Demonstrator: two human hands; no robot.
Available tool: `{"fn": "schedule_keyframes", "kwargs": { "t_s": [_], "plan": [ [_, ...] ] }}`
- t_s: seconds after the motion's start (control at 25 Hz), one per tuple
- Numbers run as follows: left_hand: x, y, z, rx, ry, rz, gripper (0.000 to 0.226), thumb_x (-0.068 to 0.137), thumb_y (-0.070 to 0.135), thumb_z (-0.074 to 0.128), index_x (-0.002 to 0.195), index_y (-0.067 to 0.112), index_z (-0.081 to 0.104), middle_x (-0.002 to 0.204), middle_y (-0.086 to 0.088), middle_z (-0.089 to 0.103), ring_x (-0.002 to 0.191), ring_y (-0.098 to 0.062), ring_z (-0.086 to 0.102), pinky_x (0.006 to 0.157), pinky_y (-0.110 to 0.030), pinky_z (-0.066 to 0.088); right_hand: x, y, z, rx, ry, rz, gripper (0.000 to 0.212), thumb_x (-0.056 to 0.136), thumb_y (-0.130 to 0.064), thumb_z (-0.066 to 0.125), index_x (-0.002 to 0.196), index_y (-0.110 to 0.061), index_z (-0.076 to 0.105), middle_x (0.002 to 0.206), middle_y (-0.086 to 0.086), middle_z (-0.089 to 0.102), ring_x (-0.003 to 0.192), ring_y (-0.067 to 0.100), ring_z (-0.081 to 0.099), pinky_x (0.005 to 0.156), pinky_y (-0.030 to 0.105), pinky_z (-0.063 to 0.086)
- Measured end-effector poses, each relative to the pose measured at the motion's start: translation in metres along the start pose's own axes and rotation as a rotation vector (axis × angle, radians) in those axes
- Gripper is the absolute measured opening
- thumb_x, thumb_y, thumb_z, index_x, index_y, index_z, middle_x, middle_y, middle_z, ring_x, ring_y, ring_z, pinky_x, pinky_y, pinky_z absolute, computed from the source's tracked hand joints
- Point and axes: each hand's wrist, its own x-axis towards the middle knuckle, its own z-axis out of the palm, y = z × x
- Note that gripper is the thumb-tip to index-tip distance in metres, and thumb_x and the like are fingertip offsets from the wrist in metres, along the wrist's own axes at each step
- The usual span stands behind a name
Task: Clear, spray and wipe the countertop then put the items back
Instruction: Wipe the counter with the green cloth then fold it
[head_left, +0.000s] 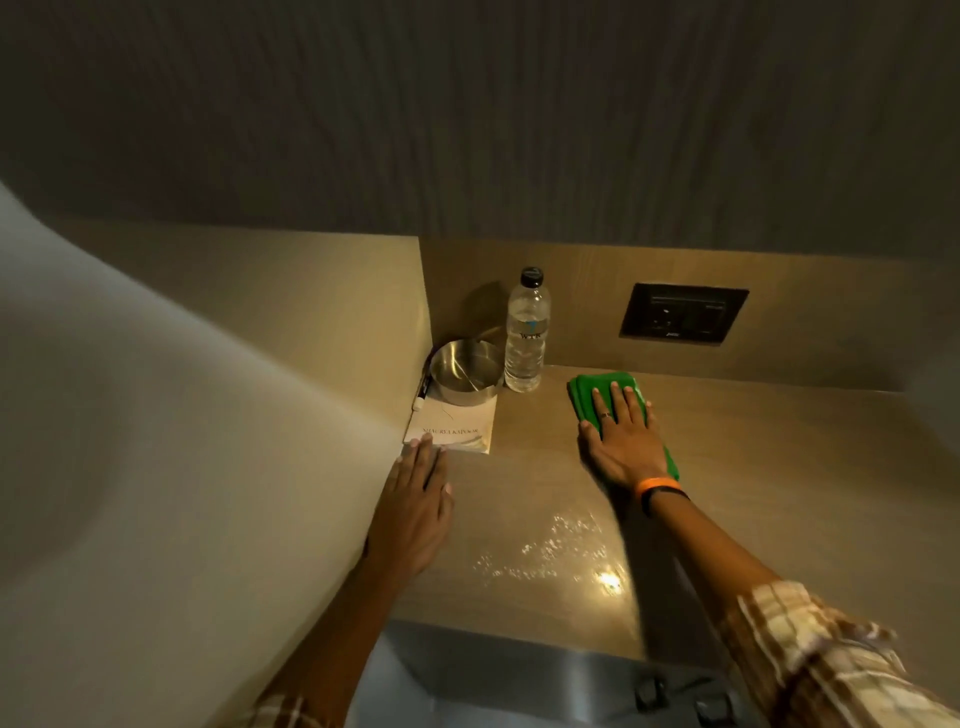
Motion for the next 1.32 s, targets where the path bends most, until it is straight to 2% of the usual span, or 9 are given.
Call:
{"fn": "schedule_keyframes", "kwargs": {
  "t_s": [0.12, 0.28, 0.36, 0.52, 0.6, 0.76, 0.92, 1.16, 1.32],
  "plan": [
    [0.003, -0.001, 0.004, 0.007, 0.007, 0.003, 0.059, 0.104, 0.036, 0.015, 0.158, 0.014, 0.015, 0.168, -0.009, 0.007, 0.156, -0.027, 0.002, 0.126, -0.039, 0.004, 0.014, -0.017, 0.005, -0.093, -0.042, -0.250, 0.062, 0.106, -0.049, 0.020, 0.161, -0.026, 0.005, 0.170, 0.001, -0.003, 0.157, 0.019, -0.010, 0.128, 0.045, -0.004],
    [0.000, 0.000, -0.001, -0.063, 0.015, 0.014, 0.056, 0.107, 0.031, 0.024, 0.159, 0.012, 0.011, 0.168, -0.009, 0.002, 0.156, -0.024, -0.004, 0.128, -0.038, 0.002, -0.067, 0.017, 0.006, -0.136, -0.083, -0.532, 0.059, 0.106, -0.049, 0.021, 0.159, -0.036, -0.001, 0.169, -0.008, -0.008, 0.156, 0.011, -0.016, 0.128, 0.038, -0.008],
    [-0.001, 0.002, -0.002, -0.123, 0.022, -0.005, 0.056, 0.107, 0.030, 0.028, 0.158, 0.010, 0.016, 0.168, -0.009, 0.007, 0.156, -0.024, 0.000, 0.128, -0.039, 0.005, -0.118, 0.040, 0.013, -0.084, -0.023, -0.409, 0.059, 0.104, -0.053, 0.017, 0.159, -0.038, 0.001, 0.169, -0.008, -0.007, 0.155, 0.009, -0.017, 0.129, 0.039, -0.005],
    [-0.001, 0.005, -0.002, -0.118, 0.031, -0.027, 0.058, 0.107, 0.031, 0.027, 0.159, 0.010, 0.010, 0.168, -0.010, 0.009, 0.156, -0.025, 0.003, 0.128, -0.041, 0.009, -0.179, 0.013, 0.042, -0.047, 0.131, 0.133, 0.068, 0.099, -0.056, 0.003, 0.159, -0.024, 0.003, 0.169, 0.006, -0.004, 0.157, 0.023, -0.010, 0.129, 0.047, 0.001],
    [-0.001, 0.003, -0.001, -0.084, 0.022, -0.016, 0.059, 0.107, 0.032, 0.025, 0.159, 0.010, 0.006, 0.168, -0.011, 0.006, 0.156, -0.026, 0.002, 0.128, -0.041, 0.008, -0.158, -0.019, 0.040, -0.002, 0.120, 0.170, 0.066, 0.102, -0.053, 0.009, 0.159, -0.021, 0.004, 0.168, 0.007, -0.004, 0.157, 0.025, -0.009, 0.129, 0.048, 0.000],
    [0.000, 0.003, 0.002, -0.039, 0.010, -0.005, 0.060, 0.107, 0.032, 0.022, 0.159, 0.008, 0.003, 0.168, -0.011, 0.002, 0.156, -0.026, -0.001, 0.128, -0.042, 0.007, -0.103, -0.049, 0.024, -0.046, -0.005, -0.168, 0.059, 0.106, -0.049, 0.019, 0.160, -0.029, 0.004, 0.170, 0.000, -0.004, 0.157, 0.019, -0.013, 0.129, 0.046, -0.003],
    [-0.001, 0.001, 0.003, -0.063, 0.010, 0.002, 0.060, 0.107, 0.032, 0.024, 0.158, 0.006, 0.005, 0.168, -0.013, 0.003, 0.156, -0.027, 0.001, 0.128, -0.041, 0.006, -0.147, -0.022, 0.034, -0.122, -0.048, -0.507, 0.058, 0.105, -0.048, 0.018, 0.160, -0.035, 0.005, 0.170, -0.007, -0.003, 0.156, 0.013, -0.014, 0.128, 0.040, -0.006],
    [0.003, 0.000, 0.009, -0.076, 0.010, -0.014, 0.061, 0.107, 0.039, 0.019, 0.158, 0.009, 0.009, 0.168, -0.012, 0.005, 0.156, -0.027, 0.000, 0.128, -0.043, 0.007, -0.197, -0.065, 0.058, 0.012, 0.147, 0.194, 0.064, 0.101, -0.048, 0.015, 0.159, -0.020, 0.010, 0.169, 0.010, 0.001, 0.157, 0.029, -0.004, 0.128, 0.053, 0.004],
    [0.006, -0.002, 0.007, -0.116, -0.050, 0.005, 0.061, 0.107, 0.041, 0.018, 0.158, 0.009, 0.009, 0.168, -0.010, 0.003, 0.156, -0.025, -0.001, 0.128, -0.042, 0.003, -0.187, -0.155, 0.066, 0.165, 0.058, 0.133, 0.063, 0.105, -0.045, 0.019, 0.159, -0.018, -0.001, 0.165, 0.011, -0.014, 0.155, 0.032, -0.016, 0.125, 0.052, -0.013]
  ]
}}
